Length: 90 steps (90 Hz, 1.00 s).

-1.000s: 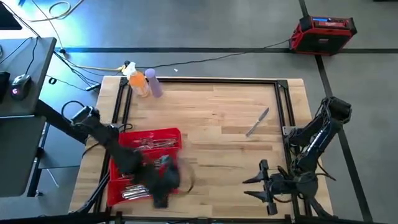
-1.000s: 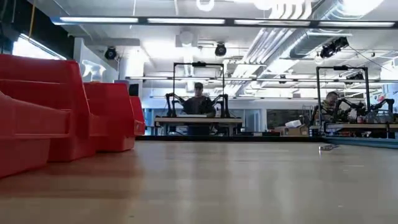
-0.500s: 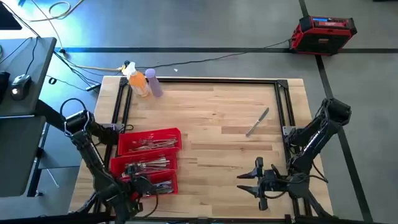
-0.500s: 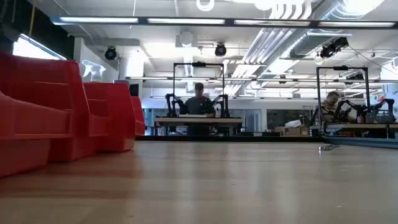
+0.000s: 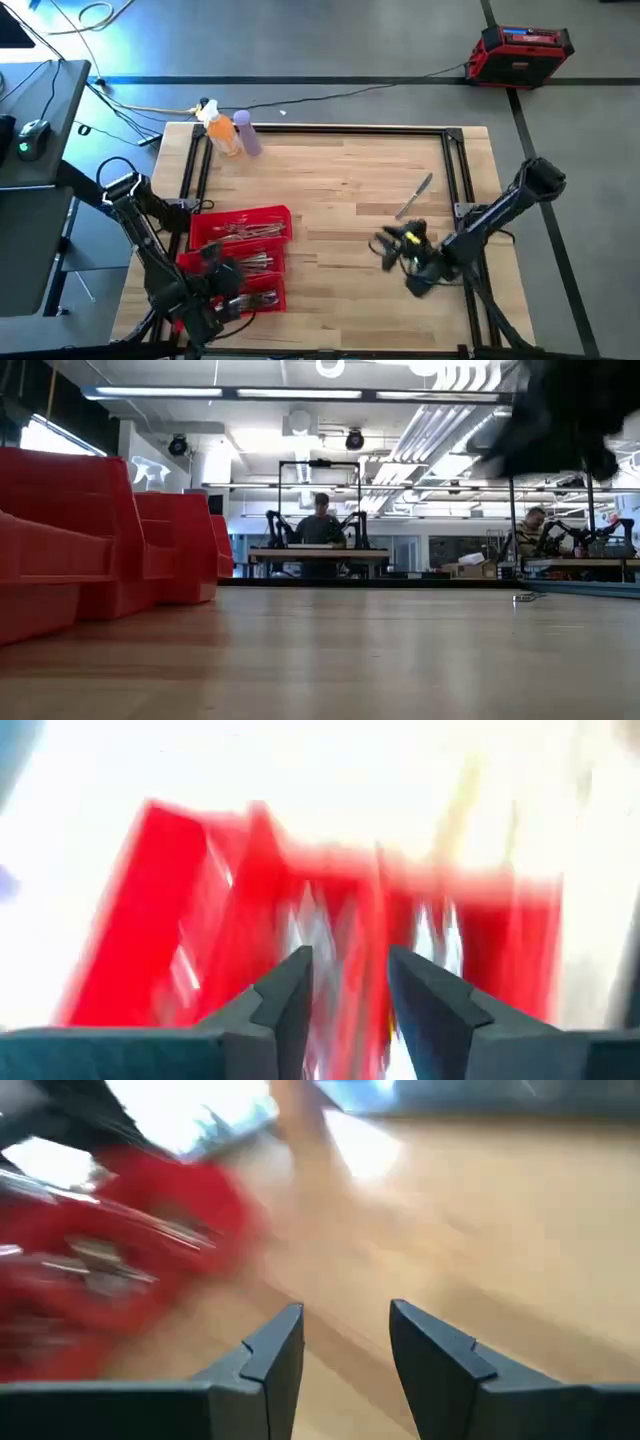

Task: Sort silverware
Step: Put the silver knife in the bottom red bin

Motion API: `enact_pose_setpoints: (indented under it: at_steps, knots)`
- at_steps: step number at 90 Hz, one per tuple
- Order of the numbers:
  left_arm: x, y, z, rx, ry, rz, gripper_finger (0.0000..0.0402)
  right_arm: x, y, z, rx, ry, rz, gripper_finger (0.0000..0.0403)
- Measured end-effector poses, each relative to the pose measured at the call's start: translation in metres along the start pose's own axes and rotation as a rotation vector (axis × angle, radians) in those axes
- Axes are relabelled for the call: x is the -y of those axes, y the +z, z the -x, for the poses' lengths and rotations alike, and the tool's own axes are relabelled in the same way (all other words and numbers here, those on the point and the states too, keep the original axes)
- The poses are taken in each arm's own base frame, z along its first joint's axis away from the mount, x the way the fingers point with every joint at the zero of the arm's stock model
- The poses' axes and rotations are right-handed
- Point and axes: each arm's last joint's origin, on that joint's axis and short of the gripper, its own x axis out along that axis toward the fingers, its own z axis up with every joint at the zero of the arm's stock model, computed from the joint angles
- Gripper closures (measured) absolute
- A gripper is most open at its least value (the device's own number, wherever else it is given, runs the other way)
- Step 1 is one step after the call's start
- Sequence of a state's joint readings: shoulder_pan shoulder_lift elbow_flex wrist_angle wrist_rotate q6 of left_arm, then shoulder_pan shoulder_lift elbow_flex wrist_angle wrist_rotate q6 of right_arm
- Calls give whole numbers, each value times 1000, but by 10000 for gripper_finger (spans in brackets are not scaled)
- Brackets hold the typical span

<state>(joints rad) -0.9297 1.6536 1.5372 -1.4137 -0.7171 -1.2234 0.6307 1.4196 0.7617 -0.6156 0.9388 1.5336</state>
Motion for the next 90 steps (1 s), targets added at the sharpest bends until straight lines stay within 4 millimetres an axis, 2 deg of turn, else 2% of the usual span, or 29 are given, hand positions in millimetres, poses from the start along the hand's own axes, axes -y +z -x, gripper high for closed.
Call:
enact_pose_setpoints:
  at_steps: [9, 15, 26, 33, 47, 56, 69, 81, 90]
  knots:
    - [4, 24, 2, 321, 49, 25, 295, 29, 10, -22, -176, -263, 30, 272]
    - [8, 35, -1, 417, 74, 15, 299, 42, 16, -31, -206, -366, 33, 282]
    - [15, 50, -14, 424, 70, -32, 305, 58, 23, -50, -244, -457, 11, 316]
    - [20, 56, -22, 424, 72, -48, 307, 68, 20, -61, -313, -487, 19, 342]
    - [28, 58, -41, 360, 70, -95, 308, 71, 9, -78, -448, -420, 20, 395]
    - [32, 59, -52, 341, 86, -101, 308, 61, 2, -83, -458, -339, 44, 395]
    - [35, 61, -71, 307, 114, -105, 308, 29, -6, -83, -504, -86, 39, 401]
    - [37, 65, -86, 267, 118, -120, 308, -7, -10, -65, -497, 191, 196, 402]
    - [40, 68, -98, 241, 106, -115, 308, -20, -9, -52, -433, 213, 264, 403]
